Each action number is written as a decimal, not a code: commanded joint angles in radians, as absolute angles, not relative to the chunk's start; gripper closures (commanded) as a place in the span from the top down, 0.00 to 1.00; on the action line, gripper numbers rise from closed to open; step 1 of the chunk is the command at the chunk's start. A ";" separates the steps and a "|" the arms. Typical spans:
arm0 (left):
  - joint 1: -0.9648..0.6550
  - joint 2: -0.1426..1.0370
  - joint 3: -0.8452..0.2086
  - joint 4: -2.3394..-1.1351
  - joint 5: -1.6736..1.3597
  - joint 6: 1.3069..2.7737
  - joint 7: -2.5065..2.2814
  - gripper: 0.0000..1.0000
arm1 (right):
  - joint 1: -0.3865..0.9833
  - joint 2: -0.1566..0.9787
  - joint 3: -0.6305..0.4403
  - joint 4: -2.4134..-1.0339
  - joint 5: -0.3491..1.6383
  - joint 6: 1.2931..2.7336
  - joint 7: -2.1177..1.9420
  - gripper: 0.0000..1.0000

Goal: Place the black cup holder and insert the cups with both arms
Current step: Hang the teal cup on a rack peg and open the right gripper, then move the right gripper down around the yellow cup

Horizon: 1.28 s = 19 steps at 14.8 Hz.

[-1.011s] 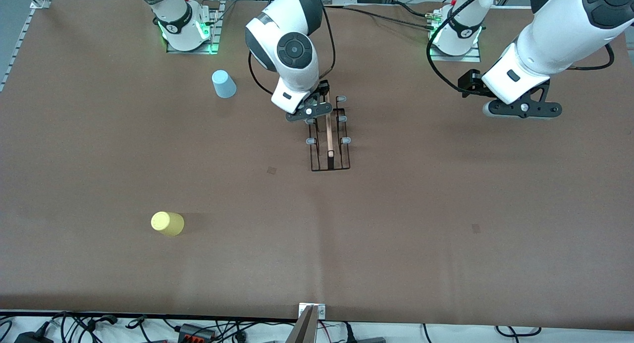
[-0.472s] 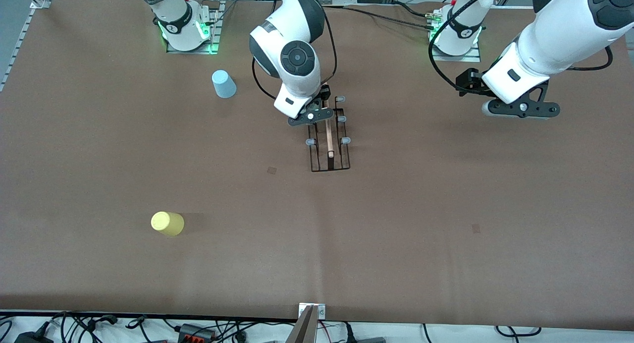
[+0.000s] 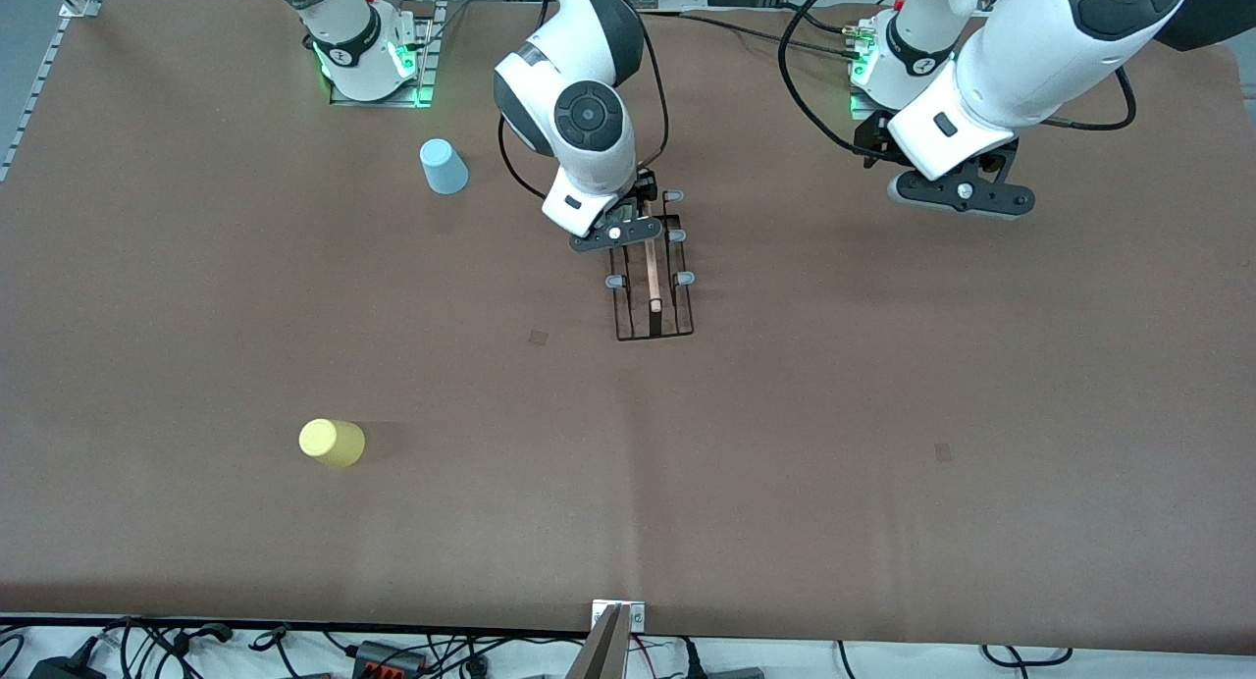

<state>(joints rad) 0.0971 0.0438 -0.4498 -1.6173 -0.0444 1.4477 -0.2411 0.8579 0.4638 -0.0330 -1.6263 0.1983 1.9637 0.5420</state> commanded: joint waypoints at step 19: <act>0.120 0.038 -0.188 -1.647 -0.029 1.560 -0.267 1.00 | 0.597 0.512 -0.360 -1.460 0.121 1.914 0.505 1.00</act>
<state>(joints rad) 0.2213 0.0497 -0.3057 -1.6278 -0.0374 1.5398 -0.2719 0.6622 0.4764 -0.3706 -1.4857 0.1256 1.8662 0.5239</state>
